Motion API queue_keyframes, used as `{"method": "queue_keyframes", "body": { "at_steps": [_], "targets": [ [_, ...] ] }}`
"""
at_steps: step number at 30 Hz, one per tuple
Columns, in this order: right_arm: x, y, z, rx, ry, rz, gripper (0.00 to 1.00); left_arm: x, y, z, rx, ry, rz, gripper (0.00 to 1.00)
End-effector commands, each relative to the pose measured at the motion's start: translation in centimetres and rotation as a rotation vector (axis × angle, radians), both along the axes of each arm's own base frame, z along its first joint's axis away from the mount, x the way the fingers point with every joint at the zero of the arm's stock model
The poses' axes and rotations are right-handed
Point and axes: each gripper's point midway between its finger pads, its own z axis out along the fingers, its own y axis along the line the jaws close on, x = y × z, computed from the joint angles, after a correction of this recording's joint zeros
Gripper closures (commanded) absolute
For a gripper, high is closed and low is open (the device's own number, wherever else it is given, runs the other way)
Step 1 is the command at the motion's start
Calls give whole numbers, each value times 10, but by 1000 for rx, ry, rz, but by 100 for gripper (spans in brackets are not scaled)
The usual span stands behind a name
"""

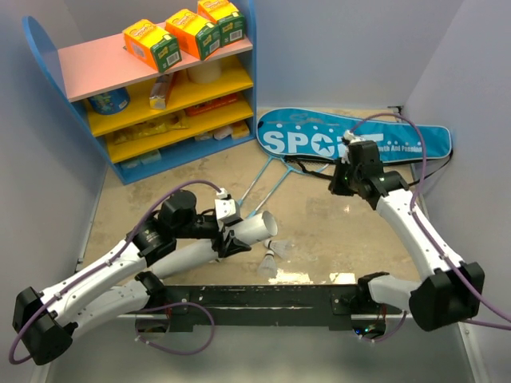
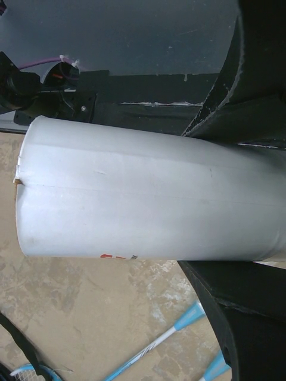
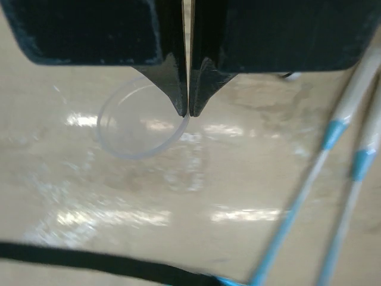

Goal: Pack up the badminton gear

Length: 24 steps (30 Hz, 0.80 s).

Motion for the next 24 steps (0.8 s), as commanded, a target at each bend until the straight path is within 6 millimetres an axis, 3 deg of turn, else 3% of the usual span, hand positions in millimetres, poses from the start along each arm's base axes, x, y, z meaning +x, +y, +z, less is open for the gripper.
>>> {"method": "queue_keyframes", "body": {
  "at_steps": [1,3,4,7,9,11,13,16,20,24],
  "targets": [
    [11,-62,-54,-49,98,-306,100,0,-2,17,-55,-59,-21,100],
    [17,-75,-71,-58,116,-380,100,-1,-3,16,-53,-53,-28,100],
    [14,-78,-91,-67,171,-414,100,-1,-3,16,-54,-52,-28,100],
    [16,-85,-116,-108,220,-459,100,0,-3,15,-49,-48,-26,100],
    [17,-90,-122,-134,221,-479,100,0,-2,16,-51,-52,-18,100],
    [16,-95,-125,-157,221,-494,65,1,-1,18,-58,-63,-8,100],
    [15,-96,-126,-165,222,-500,42,1,-1,17,-57,-61,-6,100],
    [14,-97,-119,-168,204,-494,36,2,-3,14,-48,-48,-10,100],
    [14,-90,-87,-125,118,-452,34,3,-3,11,-40,-40,-9,100],
    [-3,-39,-51,41,69,-242,36,7,-3,10,-34,-44,12,100]
  ]
}}
